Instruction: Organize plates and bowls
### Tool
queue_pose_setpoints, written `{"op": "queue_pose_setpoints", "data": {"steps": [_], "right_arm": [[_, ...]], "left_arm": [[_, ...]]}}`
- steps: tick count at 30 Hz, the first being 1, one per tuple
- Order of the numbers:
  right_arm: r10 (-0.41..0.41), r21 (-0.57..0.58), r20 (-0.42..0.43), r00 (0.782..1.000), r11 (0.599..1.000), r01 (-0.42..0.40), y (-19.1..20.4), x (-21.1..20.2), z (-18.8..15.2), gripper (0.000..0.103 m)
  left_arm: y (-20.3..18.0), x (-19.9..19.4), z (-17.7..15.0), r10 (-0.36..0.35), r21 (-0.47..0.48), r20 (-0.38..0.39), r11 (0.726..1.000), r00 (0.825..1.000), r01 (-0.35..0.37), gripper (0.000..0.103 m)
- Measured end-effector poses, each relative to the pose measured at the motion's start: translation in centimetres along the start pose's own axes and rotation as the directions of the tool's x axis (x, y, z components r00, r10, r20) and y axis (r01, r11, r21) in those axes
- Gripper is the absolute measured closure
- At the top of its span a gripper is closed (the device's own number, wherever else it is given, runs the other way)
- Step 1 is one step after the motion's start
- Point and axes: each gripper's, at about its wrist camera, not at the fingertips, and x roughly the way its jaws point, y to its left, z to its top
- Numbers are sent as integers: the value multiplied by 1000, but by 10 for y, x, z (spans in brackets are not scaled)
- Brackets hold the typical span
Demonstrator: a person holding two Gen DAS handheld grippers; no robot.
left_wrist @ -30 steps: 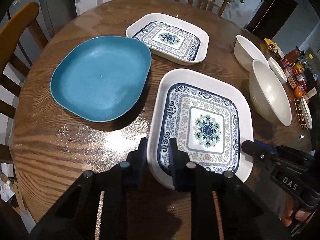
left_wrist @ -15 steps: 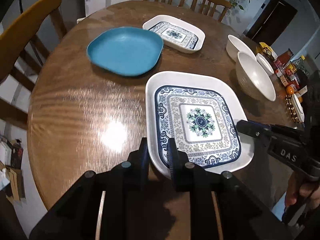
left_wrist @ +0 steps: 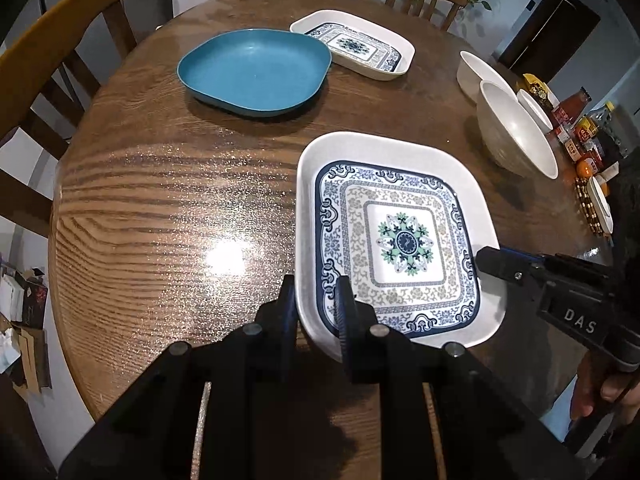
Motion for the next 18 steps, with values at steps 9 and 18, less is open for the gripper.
{"op": "queue_pose_setpoints", "data": {"steps": [9, 18], "right_arm": [[-28, 3, 40, 999, 1000, 28, 0, -15, 5, 82], [20, 16, 127, 992, 1000, -22, -3, -55, 26, 67]], "left_arm": [[5, -16, 5, 5, -5, 38, 1000, 999, -5, 50], [8, -55, 40, -25, -33, 117, 999, 993, 29, 42]]}}
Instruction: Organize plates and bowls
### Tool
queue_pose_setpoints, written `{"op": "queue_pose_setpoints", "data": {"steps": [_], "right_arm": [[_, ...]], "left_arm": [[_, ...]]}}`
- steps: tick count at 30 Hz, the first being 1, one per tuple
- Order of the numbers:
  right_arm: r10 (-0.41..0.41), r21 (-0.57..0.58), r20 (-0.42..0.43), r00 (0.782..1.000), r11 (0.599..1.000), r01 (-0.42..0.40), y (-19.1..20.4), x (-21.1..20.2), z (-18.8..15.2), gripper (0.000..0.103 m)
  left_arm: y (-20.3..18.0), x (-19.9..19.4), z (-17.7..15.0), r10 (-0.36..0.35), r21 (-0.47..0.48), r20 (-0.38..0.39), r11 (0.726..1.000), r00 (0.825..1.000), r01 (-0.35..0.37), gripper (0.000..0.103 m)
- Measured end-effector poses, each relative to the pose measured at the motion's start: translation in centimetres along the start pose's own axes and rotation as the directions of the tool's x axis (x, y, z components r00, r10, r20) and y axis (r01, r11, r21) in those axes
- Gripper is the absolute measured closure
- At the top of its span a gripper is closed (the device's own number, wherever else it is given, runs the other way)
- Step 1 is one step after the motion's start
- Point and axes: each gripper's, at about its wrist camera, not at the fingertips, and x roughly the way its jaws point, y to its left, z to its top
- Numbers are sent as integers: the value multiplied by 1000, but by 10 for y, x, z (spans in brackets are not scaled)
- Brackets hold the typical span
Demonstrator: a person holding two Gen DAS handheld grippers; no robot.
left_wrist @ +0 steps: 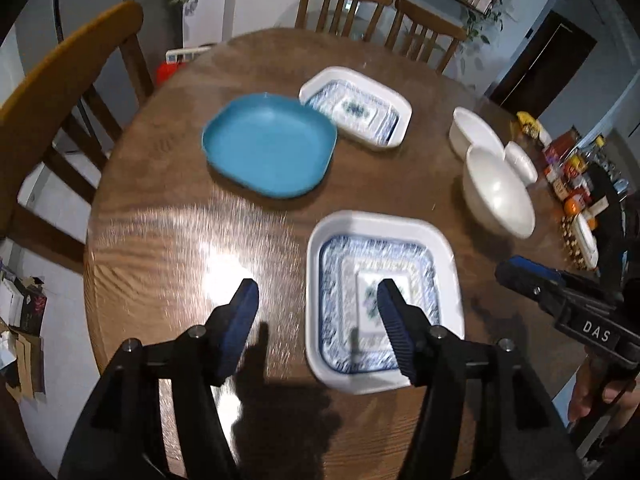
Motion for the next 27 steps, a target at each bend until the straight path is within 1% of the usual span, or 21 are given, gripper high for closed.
{"op": "queue_pose_setpoints", "data": {"steps": [4, 7, 10, 12, 15, 17, 19, 23, 27], "right_arm": [[16, 27, 30, 999, 999, -17, -7, -16, 17, 67], [19, 46, 47, 999, 999, -21, -13, -24, 33, 67], [26, 54, 62, 998, 998, -30, -15, -27, 48, 67], [38, 64, 72, 997, 997, -42, -17, -24, 63, 67], [45, 87, 78, 996, 995, -52, -19, -15, 83, 67], [56, 109, 76, 996, 992, -64, -22, -4, 98, 67], [61, 136, 63, 996, 988, -70, -25, 14, 114, 67], [19, 187, 16, 1000, 982, -22, -33, 50, 134, 67], [0, 214, -37, 999, 977, 8, -38, 88, 149, 67]], "left_arm": [[-9, -11, 26, 0, 2, 34, 1000, 999, 0, 42], [-19, -21, 53, -22, 8, 65, 1000, 998, 22, 42], [-29, -22, 78, -23, 21, 86, 1000, 996, 21, 42], [-34, -17, 99, -19, 27, 91, 999, 996, 17, 41], [-38, 2, 131, -7, 15, 75, 1000, 997, 6, 41], [-39, 18, 149, 33, 20, 73, 999, 997, -35, 40], [-38, 38, 164, 62, 22, 53, 998, 997, -63, 40], [-21, 92, 190, 103, 8, -34, 995, 994, -102, 41], [-3, 132, 203, 145, 2, -82, 989, 986, -145, 42]]}}
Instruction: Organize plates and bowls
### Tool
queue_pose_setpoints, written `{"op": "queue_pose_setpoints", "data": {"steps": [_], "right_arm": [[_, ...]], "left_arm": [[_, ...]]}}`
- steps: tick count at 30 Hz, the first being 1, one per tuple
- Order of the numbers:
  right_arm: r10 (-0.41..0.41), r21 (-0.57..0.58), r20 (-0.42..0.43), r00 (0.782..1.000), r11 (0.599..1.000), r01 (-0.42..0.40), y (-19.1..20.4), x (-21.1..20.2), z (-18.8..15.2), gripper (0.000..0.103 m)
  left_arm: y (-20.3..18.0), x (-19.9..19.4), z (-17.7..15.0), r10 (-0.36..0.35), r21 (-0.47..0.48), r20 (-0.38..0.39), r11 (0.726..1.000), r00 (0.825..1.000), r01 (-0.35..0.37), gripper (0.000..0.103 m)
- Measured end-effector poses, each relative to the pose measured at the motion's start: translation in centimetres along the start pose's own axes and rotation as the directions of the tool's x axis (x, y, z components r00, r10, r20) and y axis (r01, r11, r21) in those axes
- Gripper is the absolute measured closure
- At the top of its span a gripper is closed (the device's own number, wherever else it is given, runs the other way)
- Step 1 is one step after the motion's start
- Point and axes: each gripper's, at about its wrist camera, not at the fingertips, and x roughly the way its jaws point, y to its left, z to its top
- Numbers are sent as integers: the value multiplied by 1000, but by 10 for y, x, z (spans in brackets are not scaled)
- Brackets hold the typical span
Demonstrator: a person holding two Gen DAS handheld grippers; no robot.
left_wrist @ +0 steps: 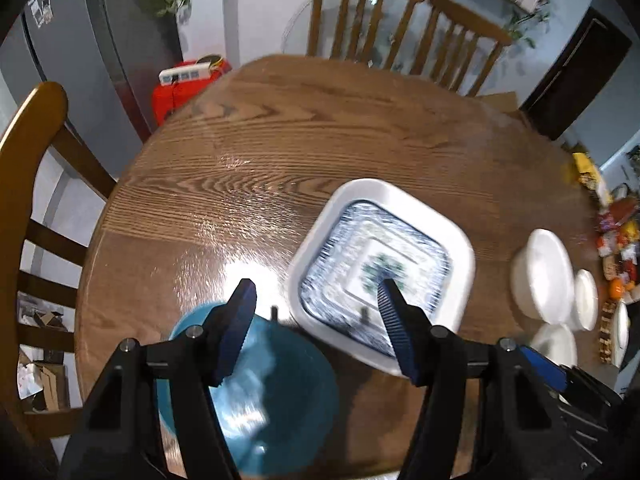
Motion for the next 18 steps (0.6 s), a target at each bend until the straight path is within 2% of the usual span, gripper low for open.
{"op": "queue_pose_setpoints", "data": {"steps": [3, 6, 8, 10, 15, 18], "right_arm": [[-17, 43, -24, 1000, 999, 18, -4, 23, 8, 67], [-45, 39, -30, 999, 998, 46, -2, 38, 13, 67], [-72, 21, -39, 997, 997, 73, 3, 46, 16, 67], [-115, 0, -43, 993, 993, 115, 6, 53, 16, 67], [-169, -40, -49, 984, 985, 167, 11, 62, 19, 67], [-211, -101, -65, 975, 974, 204, 16, 71, 19, 80]], "left_arm": [[6, 22, 8, 21, -9, -34, 1000, 999, -21, 45], [9, 37, 9, 15, 7, -59, 1000, 998, -15, 57], [9, 44, 9, 12, 15, -74, 1000, 997, -11, 73], [9, 50, 8, 3, 20, -88, 1000, 996, -1, 83], [2, 55, 7, 29, 71, -84, 997, 996, -23, 87], [3, 57, 7, 24, 77, -87, 997, 996, -17, 89]]}}
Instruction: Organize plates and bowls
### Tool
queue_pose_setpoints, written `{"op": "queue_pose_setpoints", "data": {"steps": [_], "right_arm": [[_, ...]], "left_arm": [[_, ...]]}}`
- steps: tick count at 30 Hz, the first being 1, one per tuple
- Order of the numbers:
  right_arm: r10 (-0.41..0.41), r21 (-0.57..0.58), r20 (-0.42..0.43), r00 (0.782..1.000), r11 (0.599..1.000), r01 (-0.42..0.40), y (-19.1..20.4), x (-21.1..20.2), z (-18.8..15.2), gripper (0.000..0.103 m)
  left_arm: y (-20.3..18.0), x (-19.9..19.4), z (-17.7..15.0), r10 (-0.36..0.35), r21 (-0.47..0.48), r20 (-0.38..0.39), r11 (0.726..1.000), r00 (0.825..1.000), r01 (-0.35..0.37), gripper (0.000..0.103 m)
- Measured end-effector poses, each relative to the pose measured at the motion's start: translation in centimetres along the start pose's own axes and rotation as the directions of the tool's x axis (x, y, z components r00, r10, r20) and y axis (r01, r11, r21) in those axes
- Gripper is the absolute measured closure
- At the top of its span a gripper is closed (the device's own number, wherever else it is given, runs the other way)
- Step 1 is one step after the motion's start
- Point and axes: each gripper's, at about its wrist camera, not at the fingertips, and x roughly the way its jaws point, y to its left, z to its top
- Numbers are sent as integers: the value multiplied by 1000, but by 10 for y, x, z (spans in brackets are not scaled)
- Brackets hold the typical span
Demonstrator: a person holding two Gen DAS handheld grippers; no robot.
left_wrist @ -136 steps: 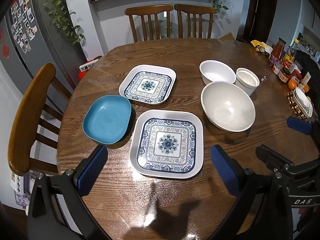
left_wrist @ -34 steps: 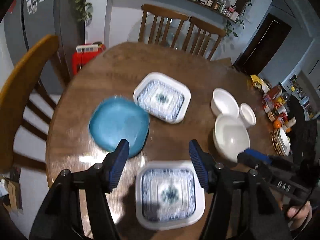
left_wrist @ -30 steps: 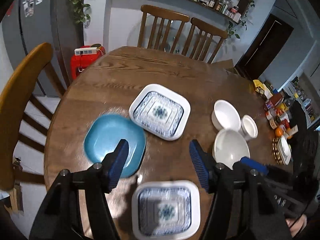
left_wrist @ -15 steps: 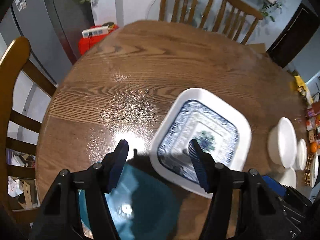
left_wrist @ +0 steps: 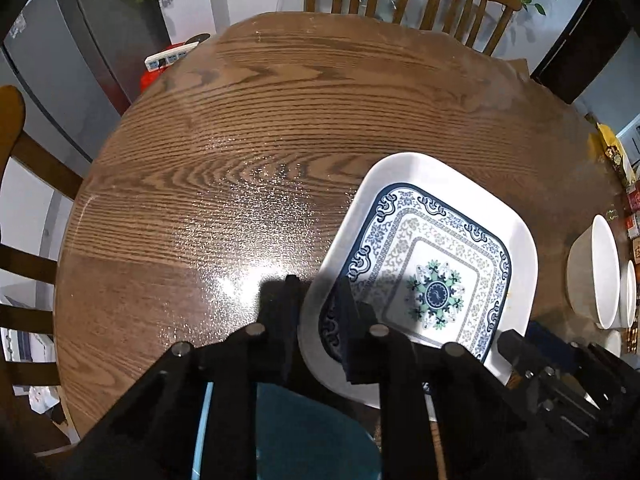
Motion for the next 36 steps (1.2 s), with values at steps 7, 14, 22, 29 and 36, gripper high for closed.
{"op": "queue_pose_setpoints", "data": {"steps": [7, 14, 22, 29, 36], "right_arm": [[-9, -33, -3, 1000, 999, 9, 1, 2, -1, 89], [-5, -86, 91, 996, 996, 13, 5, -30, -7, 90], [60, -78, 157, 986, 996, -48, -1, -77, -23, 90], [93, -123, 204, 975, 990, -69, -2, -120, -57, 90], [111, -180, 184, 977, 980, -78, 5, -130, -104, 90]], "left_arm": [[-2, -1, -6, 9, 34, 5, 999, 1000, -9, 89], [-3, -25, -15, -23, 43, 59, 999, 998, 20, 89], [-6, -88, -34, -64, 58, 179, 997, 982, 55, 89], [-14, -136, -74, -92, 68, 250, 995, 964, 77, 89], [-17, -149, -128, -93, 36, 227, 996, 969, 88, 89]]}}
